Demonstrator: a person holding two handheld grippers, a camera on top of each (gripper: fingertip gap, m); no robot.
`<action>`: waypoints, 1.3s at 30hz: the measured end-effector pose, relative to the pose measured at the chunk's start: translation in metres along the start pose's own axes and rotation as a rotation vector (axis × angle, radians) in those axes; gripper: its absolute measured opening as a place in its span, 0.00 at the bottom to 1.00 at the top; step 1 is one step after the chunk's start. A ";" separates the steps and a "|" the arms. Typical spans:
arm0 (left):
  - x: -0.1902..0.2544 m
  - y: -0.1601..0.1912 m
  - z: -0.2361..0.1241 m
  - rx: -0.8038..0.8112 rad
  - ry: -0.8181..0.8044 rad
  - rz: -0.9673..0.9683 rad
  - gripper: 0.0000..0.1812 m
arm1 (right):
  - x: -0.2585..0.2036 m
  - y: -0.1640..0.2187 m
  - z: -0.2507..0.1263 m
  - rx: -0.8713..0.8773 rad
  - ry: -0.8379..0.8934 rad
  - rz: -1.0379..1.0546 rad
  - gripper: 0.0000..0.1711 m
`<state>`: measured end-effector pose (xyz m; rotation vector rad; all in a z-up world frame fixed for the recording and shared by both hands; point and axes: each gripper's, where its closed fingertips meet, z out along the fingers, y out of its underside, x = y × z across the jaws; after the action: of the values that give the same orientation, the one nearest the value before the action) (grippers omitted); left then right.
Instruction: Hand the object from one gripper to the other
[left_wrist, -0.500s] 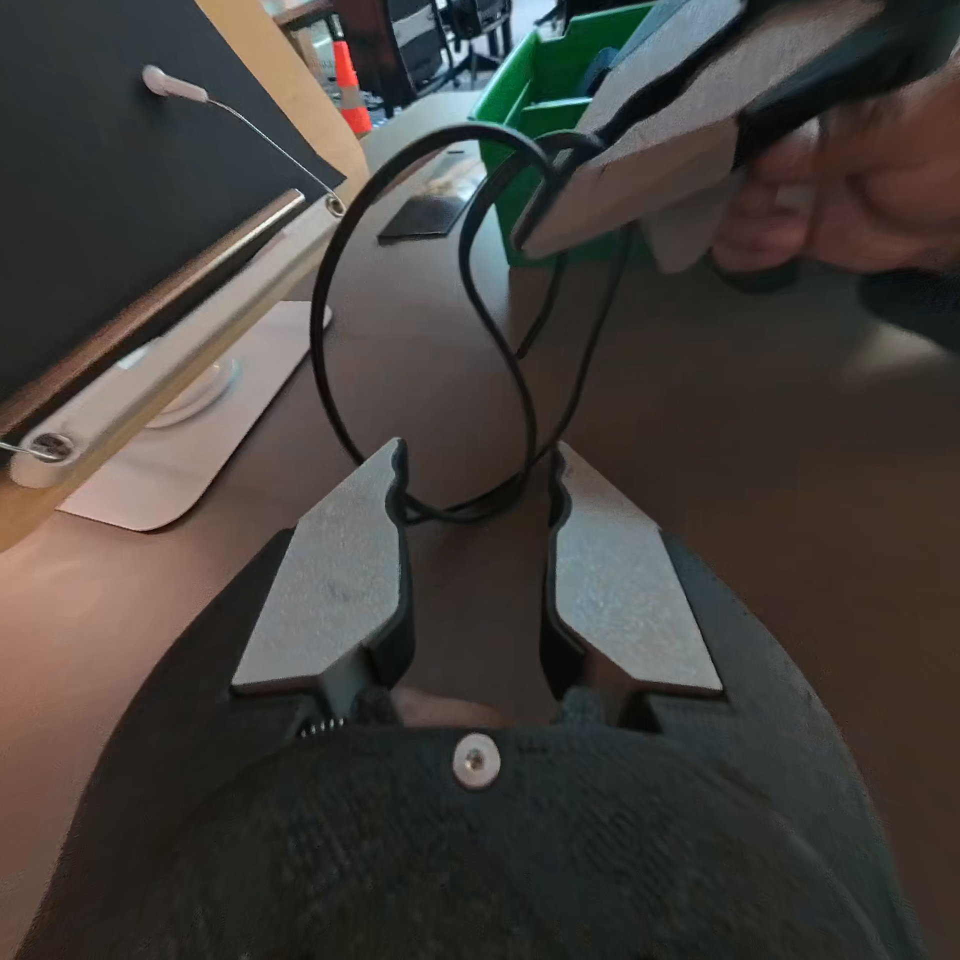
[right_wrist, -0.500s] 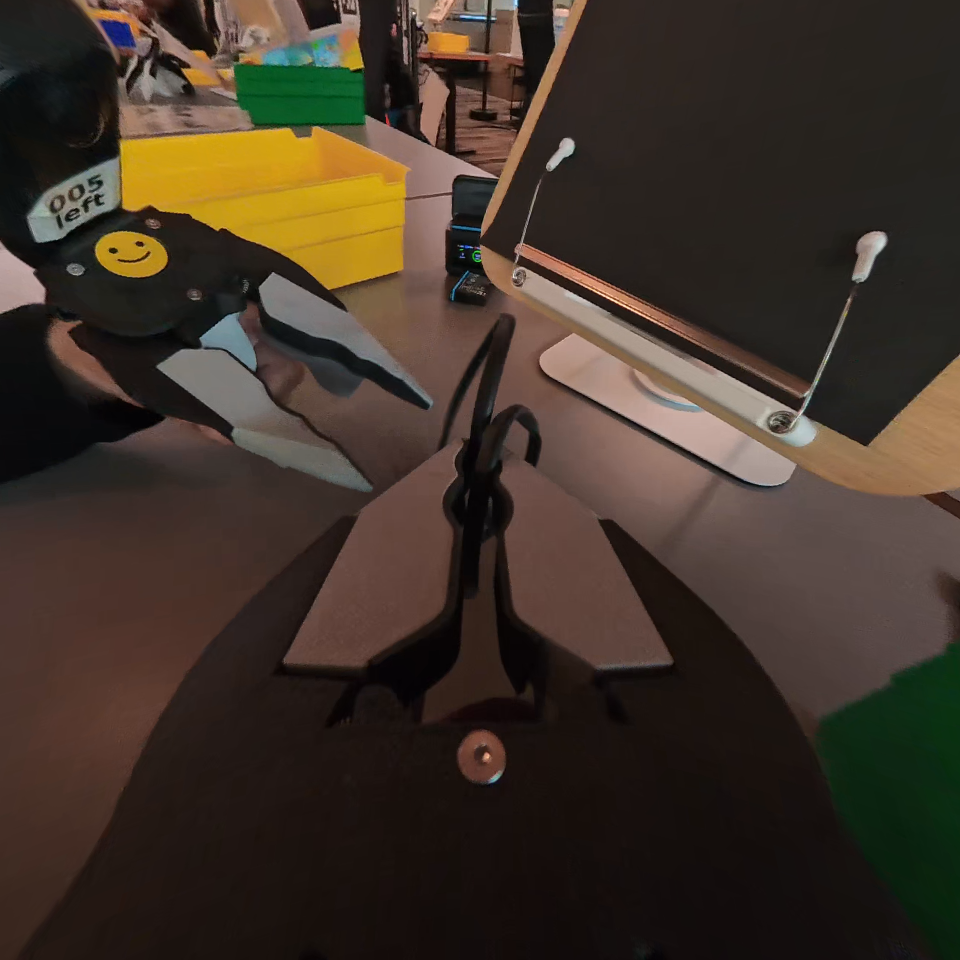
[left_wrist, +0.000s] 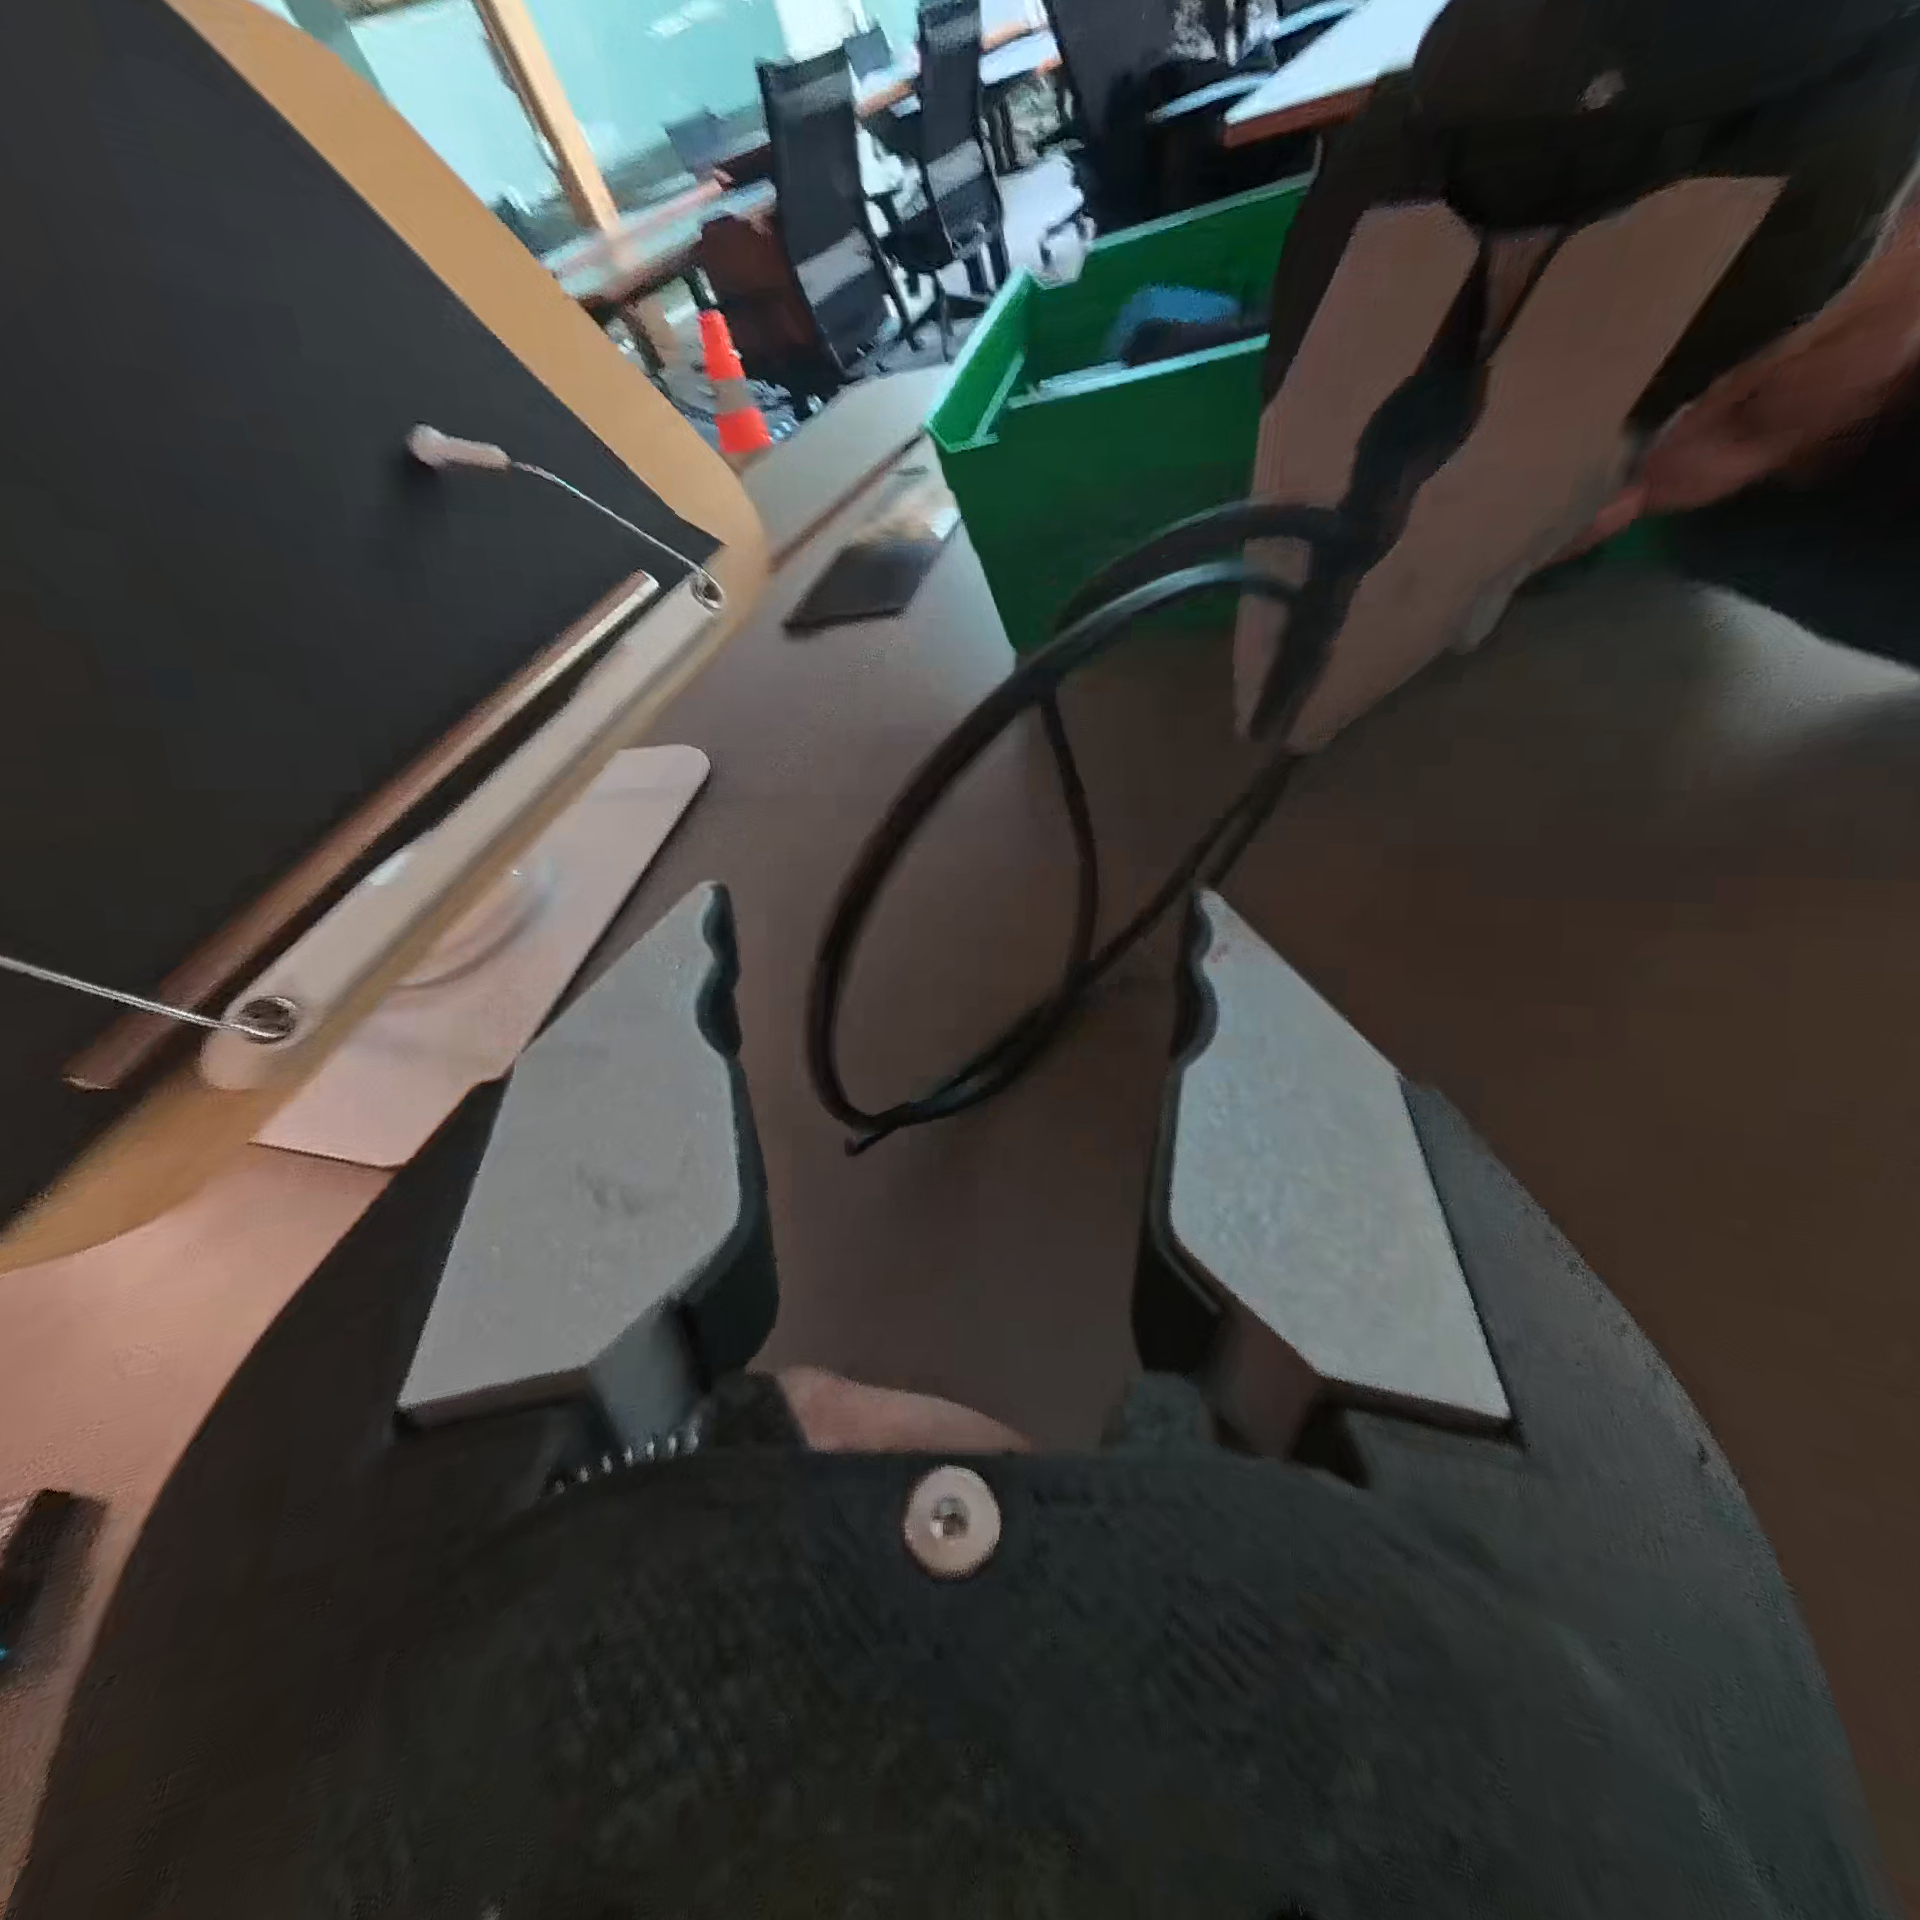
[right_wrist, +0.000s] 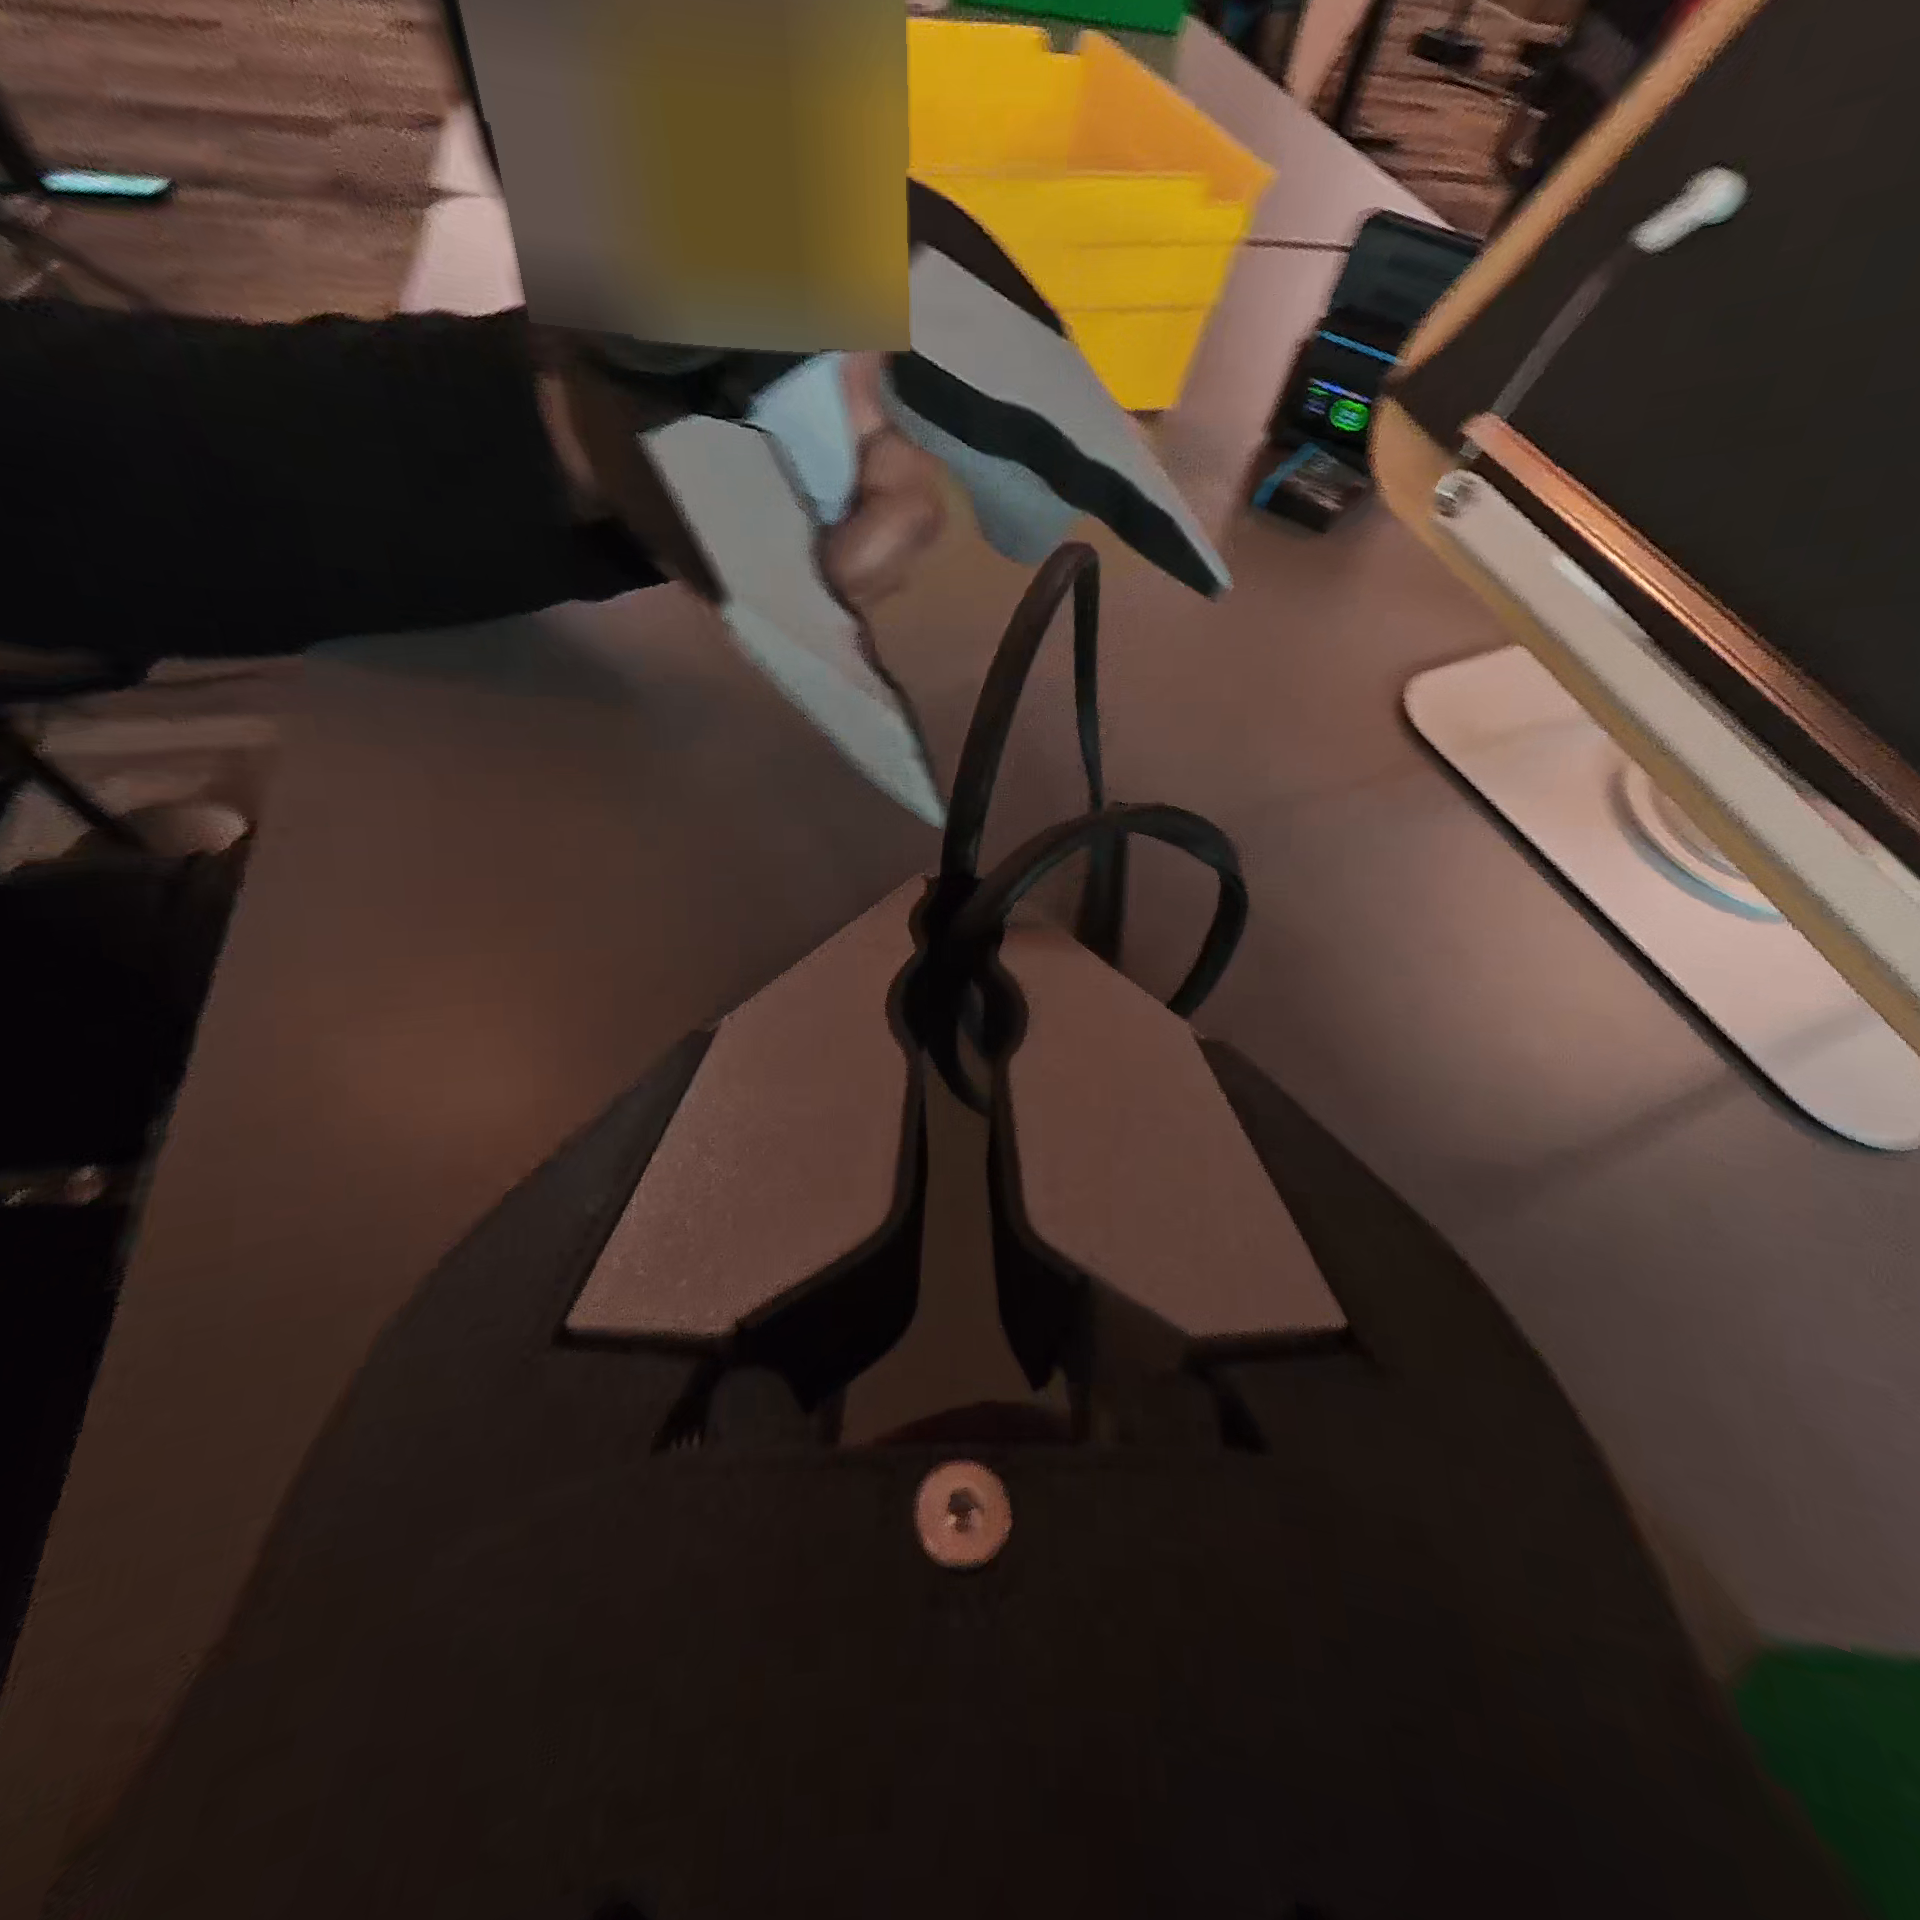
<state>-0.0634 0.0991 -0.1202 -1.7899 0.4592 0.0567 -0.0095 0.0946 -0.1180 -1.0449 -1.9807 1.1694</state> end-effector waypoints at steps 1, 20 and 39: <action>0.003 0.006 0.002 -0.023 0.017 0.010 0.45 | -0.009 -0.001 -0.001 0.005 -0.042 -0.028 0.01; 0.073 0.036 0.016 -0.169 0.312 0.109 0.17 | -0.045 -0.052 -0.043 0.335 -0.320 0.029 0.00; -0.062 0.004 -0.013 0.039 -0.230 -0.227 0.00 | 0.059 0.006 -0.022 0.080 0.210 0.289 0.38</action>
<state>-0.1246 0.1033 -0.1027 -1.7612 0.0911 0.0931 -0.0198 0.1567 -0.1081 -1.3842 -1.6469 1.2199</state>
